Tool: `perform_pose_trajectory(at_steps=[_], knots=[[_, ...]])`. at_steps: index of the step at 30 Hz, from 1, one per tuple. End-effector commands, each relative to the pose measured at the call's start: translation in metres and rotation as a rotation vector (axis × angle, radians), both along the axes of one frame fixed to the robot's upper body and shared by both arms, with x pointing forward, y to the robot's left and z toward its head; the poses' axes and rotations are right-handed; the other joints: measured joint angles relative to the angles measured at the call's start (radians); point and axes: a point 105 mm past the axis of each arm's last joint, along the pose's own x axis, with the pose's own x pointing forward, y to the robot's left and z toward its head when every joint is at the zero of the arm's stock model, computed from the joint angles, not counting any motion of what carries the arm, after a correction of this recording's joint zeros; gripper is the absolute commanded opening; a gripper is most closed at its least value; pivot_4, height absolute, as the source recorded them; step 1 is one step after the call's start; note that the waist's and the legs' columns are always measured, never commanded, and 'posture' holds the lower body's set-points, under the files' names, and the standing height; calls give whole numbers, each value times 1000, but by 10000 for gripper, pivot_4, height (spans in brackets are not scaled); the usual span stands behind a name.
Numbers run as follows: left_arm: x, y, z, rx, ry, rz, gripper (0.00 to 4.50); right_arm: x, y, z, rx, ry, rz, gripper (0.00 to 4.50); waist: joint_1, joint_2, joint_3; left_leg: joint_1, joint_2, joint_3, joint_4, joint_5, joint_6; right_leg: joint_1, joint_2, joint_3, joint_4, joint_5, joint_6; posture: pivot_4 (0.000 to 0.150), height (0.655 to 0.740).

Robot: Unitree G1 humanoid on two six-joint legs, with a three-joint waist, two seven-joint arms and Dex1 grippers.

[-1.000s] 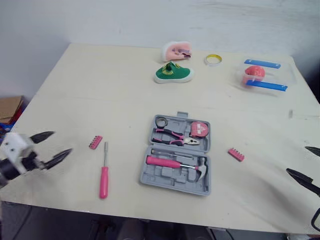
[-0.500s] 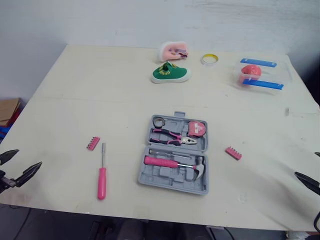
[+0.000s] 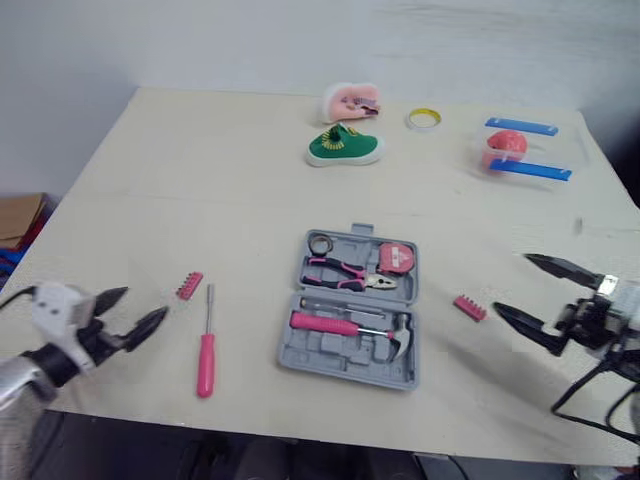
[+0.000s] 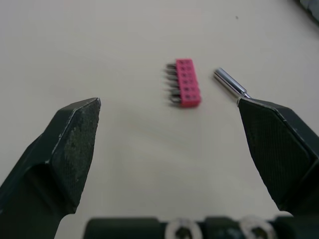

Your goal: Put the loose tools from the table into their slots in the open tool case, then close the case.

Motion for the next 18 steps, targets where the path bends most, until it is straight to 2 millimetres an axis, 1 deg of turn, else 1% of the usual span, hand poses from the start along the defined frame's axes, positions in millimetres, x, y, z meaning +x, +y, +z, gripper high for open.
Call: perform_pose_trajectory(at_steps=[1,2,4,7,9,10,15,18], knots=[[15,0,-5,28,-3,71,44392,-5,23,13,29,-42,73,45000,0,0,0,0,0,0,1,0,0,0,0,0,0,0,0,1500,7400],[18,-8,-11,24,11,32,44392,-6,32,12,24,-44,101,45000,-1,0,0,-1,0,-1,1,0,0,0,0,0,1,0,0,1500,7400],[25,-16,-19,17,28,11,44392,-8,44,11,30,-44,133,45000,-2,0,0,-1,0,-1,1,0,0,0,1,0,3,0,0,1500,7400],[33,-16,-22,2,22,31,44392,-13,52,8,27,-33,162,45000,-3,0,0,-1,0,0,1,0,0,0,1,0,3,0,0,1500,7400],[34,-22,-27,12,37,2,44392,-17,55,8,31,-31,172,45000,-2,0,0,-1,0,-1,2,0,0,0,1,-1,3,0,0,1500,7400],[36,-22,-29,24,44,1,44392,-18,57,8,32,-32,175,45000,-2,0,0,-1,0,-1,2,0,0,0,1,0,3,0,0,1500,7400],[39,-10,-36,69,51,50,44392,-20,61,12,35,-50,181,45000,-3,0,0,0,0,-1,3,0,0,0,1,0,3,0,0,1500,7400],[37,-10,-39,60,60,34,44392,-20,61,12,34,-54,174,45000,-4,0,0,1,0,-1,3,0,-1,0,1,0,3,0,0,1500,7400]])
